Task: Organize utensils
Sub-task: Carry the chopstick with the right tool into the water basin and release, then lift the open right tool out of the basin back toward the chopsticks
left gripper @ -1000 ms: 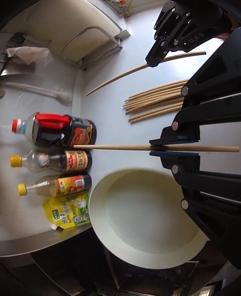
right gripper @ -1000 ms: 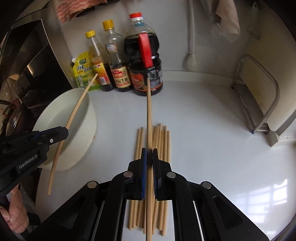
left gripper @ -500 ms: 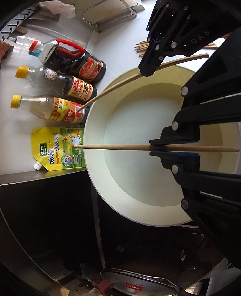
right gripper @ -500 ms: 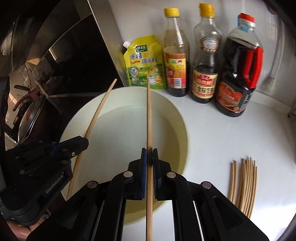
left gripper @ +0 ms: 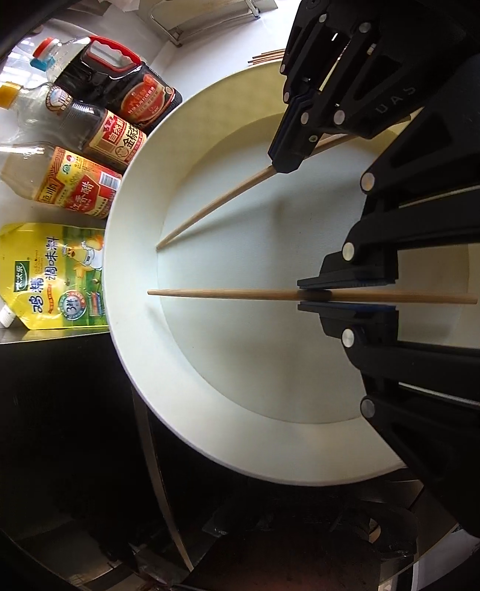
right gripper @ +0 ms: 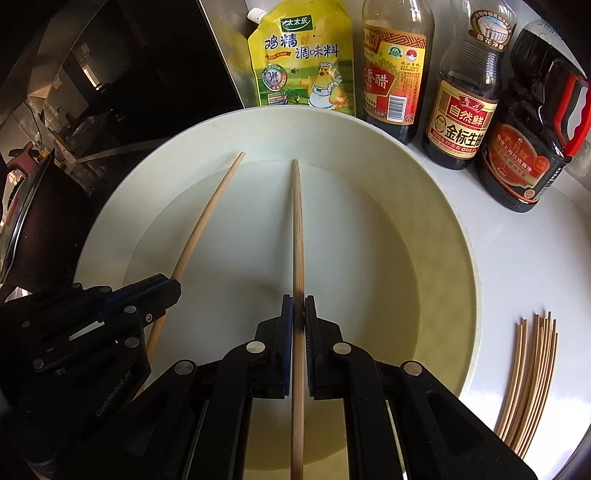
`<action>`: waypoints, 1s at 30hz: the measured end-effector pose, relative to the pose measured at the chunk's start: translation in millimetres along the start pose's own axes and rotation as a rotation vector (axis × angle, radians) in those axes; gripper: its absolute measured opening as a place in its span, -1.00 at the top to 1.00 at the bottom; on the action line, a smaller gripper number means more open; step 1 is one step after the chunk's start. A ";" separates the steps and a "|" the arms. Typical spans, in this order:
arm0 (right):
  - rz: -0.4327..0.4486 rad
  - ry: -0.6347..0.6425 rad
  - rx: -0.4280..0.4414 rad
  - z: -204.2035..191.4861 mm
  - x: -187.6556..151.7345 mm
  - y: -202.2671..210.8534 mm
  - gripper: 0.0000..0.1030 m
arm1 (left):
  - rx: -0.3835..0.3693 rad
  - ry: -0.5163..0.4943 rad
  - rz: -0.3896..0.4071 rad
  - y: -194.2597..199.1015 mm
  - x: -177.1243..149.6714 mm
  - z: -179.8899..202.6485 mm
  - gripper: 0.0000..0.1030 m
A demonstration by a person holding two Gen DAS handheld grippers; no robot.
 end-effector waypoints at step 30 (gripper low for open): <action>0.102 -0.042 -0.058 11.3 -41.8 73.3 0.34 | -0.023 0.069 0.089 52.5 -20.3 -13.3 -0.07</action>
Point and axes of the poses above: each gripper's, at about its wrist camera, not at the fingertips, and y roughly against the way its jaws point, z to its right, x to its top, the point moved 3 cm from there along -y, roughly the way its jaws point, and after that the axes turned 5 degrees about y, right-handed, at the moved point
